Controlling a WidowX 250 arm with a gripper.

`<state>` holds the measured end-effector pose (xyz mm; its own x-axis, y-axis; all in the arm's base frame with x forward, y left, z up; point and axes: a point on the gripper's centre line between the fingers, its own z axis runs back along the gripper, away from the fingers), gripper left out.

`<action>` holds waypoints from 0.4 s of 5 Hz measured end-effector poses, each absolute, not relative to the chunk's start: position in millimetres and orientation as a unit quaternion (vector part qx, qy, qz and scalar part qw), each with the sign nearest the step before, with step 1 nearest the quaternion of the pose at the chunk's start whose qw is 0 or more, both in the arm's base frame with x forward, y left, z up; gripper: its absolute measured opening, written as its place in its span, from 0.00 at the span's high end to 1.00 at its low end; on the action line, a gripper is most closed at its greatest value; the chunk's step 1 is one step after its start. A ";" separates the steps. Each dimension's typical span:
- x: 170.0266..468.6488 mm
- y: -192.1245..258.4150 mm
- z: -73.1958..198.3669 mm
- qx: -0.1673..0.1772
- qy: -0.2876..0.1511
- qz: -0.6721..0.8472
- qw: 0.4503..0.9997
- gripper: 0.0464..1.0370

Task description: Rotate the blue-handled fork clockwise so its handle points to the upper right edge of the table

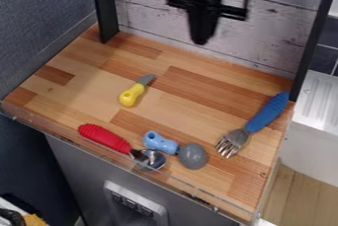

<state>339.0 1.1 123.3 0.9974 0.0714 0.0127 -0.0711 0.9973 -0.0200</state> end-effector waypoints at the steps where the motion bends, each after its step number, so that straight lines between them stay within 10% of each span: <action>1: 347.3 46.7 136.8 -0.005 -0.023 0.076 0.997 0.99; 2: 361.7 91.7 132.3 -0.006 -0.011 0.074 0.997 0.99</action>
<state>361.7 91.7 132.3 0.9887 0.1481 0.0214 -0.1478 0.9889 -0.0129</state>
